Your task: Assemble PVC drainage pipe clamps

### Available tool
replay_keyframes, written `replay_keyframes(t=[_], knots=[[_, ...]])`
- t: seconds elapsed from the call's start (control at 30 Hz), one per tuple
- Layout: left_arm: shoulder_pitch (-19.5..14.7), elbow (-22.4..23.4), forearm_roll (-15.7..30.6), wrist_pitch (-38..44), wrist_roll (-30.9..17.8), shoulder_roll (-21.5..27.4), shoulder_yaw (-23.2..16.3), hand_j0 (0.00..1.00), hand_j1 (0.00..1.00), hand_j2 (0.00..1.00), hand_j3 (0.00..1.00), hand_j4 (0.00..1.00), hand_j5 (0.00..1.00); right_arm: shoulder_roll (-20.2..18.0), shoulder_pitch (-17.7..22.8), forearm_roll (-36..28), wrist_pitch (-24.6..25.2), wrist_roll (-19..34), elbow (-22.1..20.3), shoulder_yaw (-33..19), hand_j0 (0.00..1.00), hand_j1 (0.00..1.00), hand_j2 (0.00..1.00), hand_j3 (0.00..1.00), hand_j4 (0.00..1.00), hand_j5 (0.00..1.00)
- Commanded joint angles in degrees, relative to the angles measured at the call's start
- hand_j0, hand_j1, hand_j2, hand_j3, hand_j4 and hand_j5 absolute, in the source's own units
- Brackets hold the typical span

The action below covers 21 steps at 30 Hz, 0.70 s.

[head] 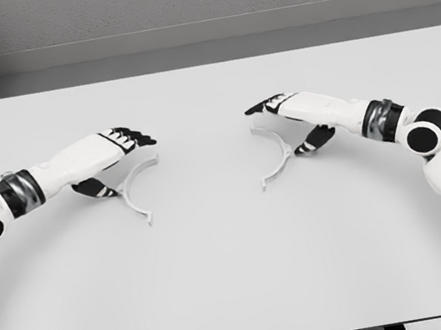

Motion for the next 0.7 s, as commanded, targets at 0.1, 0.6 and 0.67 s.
replay_keyframes(t=[0.1,0.6,0.67], knots=[[0.0,-0.16,0.29,0.09,-0.12,-0.65,0.04,1.0,1.0,1.0,1.0,1.0,1.0,0.06,-0.44,-0.44,0.13,0.0,0.19,-0.28,0.98,0.98,0.98,0.98,0.98,0.98],[-0.26,-0.68,0.29,0.09,-0.21,-1.89,0.04,1.0,1.0,1.0,1.0,1.0,1.0,1.47,-2.37,0.18,0.13,0.09,4.32,0.07,0.98,0.98,0.98,0.98,0.98,0.98],[-0.35,-0.68,0.29,0.09,-0.21,-2.76,0.04,1.0,1.0,1.0,1.0,1.0,1.0,2.08,-2.55,0.18,0.13,0.09,4.24,0.16,0.98,0.98,0.98,0.98,0.98,0.98]])
